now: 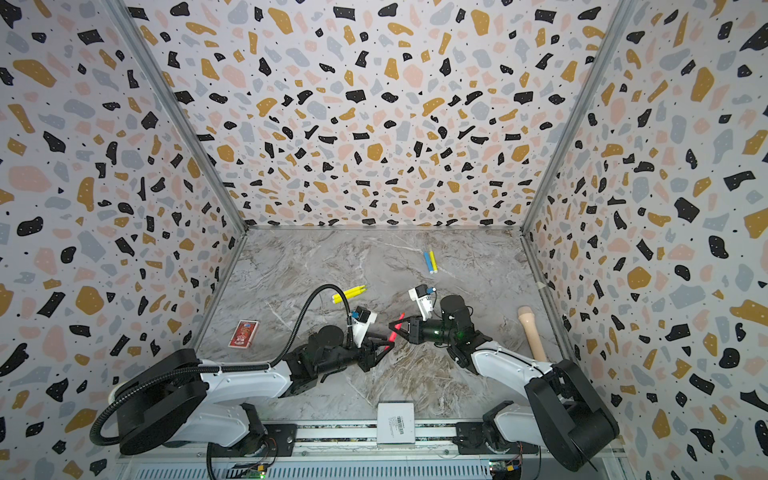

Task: Insert the pens into the pen caps
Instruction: 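Bring the right gripper to the pink highlighter tip and close on it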

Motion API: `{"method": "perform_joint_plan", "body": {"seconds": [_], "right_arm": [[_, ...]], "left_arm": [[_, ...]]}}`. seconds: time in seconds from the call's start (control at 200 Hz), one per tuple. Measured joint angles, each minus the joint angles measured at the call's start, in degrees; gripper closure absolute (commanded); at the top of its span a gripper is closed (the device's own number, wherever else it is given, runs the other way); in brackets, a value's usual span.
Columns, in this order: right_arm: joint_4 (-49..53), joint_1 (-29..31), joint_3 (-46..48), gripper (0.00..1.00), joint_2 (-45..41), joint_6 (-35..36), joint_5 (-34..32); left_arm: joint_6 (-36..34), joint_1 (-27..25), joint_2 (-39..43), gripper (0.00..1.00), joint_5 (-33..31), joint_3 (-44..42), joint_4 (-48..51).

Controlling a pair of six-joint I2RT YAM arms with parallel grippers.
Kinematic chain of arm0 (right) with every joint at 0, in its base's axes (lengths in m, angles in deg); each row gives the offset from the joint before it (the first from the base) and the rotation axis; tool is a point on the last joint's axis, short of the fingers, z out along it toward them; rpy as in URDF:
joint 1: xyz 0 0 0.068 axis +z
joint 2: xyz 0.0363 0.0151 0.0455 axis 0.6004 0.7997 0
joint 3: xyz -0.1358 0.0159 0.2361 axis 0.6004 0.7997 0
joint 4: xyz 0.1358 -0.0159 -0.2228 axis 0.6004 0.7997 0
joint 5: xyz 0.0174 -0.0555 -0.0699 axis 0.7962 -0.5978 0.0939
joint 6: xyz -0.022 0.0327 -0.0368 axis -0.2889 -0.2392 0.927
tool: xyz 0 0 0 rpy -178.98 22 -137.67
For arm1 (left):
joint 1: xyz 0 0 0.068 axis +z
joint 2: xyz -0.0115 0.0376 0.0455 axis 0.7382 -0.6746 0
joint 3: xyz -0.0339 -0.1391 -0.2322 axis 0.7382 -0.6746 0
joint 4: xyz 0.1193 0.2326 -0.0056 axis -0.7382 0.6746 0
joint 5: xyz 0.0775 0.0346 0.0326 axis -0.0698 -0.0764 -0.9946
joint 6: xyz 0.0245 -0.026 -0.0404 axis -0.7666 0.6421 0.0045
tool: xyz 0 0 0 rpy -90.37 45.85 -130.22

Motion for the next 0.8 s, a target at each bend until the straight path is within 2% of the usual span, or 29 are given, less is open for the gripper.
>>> {"method": "perform_joint_plan", "body": {"seconds": [0.4, 0.571, 0.796], "right_arm": [[0.24, 0.87, -0.79, 0.99, -0.31, 0.15, 0.07], [0.35, 1.46, -0.81, 0.99, -0.33, 0.24, 0.04], [1.05, 1.84, -1.01, 0.99, -0.33, 0.52, 0.07]], "left_arm": [[-0.02, 0.0, -1.27, 0.63, 0.02, 0.55, 1.29], [-0.07, 0.0, -1.27, 0.69, 0.02, 1.31, 1.36], [-0.31, -0.02, -1.27, 0.86, 0.24, 1.31, 1.6]]}}
